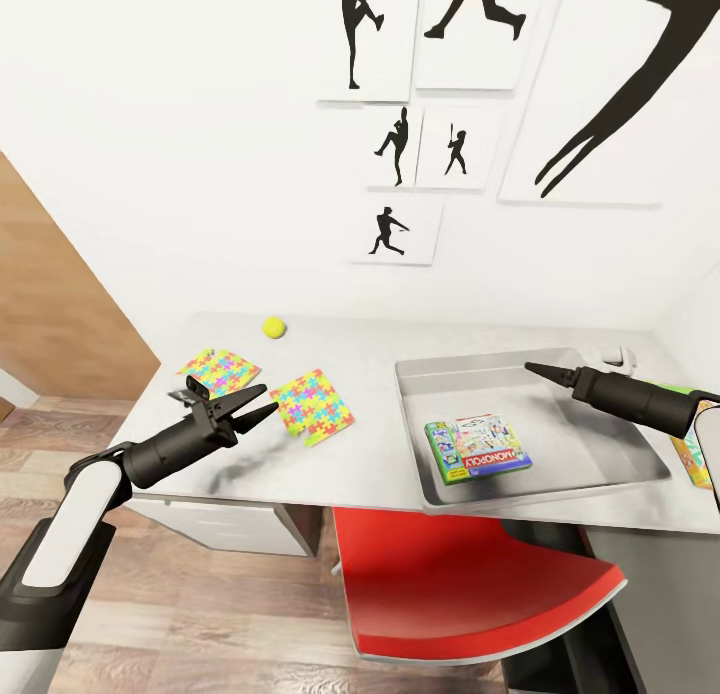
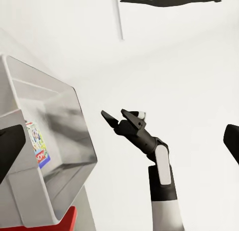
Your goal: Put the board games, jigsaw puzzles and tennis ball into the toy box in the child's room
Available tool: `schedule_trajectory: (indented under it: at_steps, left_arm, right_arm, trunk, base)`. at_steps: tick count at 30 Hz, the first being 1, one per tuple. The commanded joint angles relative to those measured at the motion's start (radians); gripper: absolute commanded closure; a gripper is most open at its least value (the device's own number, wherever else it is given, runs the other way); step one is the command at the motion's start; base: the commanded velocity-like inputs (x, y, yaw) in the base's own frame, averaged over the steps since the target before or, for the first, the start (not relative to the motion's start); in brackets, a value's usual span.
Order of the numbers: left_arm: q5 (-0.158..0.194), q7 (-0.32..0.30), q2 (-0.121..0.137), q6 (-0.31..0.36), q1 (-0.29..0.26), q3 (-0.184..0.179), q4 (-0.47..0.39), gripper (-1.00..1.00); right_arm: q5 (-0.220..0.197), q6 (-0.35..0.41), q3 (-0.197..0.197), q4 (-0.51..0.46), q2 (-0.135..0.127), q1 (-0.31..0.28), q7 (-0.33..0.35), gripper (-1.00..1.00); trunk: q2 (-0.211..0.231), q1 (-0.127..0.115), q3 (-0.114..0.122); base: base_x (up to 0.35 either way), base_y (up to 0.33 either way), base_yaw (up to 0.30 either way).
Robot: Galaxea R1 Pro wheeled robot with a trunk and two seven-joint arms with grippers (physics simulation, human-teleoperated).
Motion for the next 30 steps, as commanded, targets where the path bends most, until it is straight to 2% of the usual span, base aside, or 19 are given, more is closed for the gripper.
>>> schedule_trajectory:
  at_steps: [1,23,30]
  left_arm:
    - [0.000,-0.002,0.000,0.005,-0.001,0.001,0.000,-1.00]
    - [-0.001,-0.003,0.000,0.005,-0.001,0.000,0.000,-1.00]
    - [-0.001,0.005,-0.007,-0.001,0.000,0.039,0.017,-1.00]
  right_arm:
    - [0.004,0.005,-0.001,0.000,0.000,-0.001,0.006,-1.00]
    - [0.004,0.006,-0.001,-0.001,0.000,-0.003,0.005,-1.00]
    - [-0.028,-0.004,0.003,-0.001,-0.003,-0.007,0.015,-1.00]
  trunk:
    - [-0.002,0.001,-0.002]
    - [-0.002,0.001,-0.002]
    - [-0.002,0.001,-0.002]
  base:
    - [0.000,0.000,0.000]
    - [0.000,0.000,0.000]
    - [0.000,0.000,-0.053]
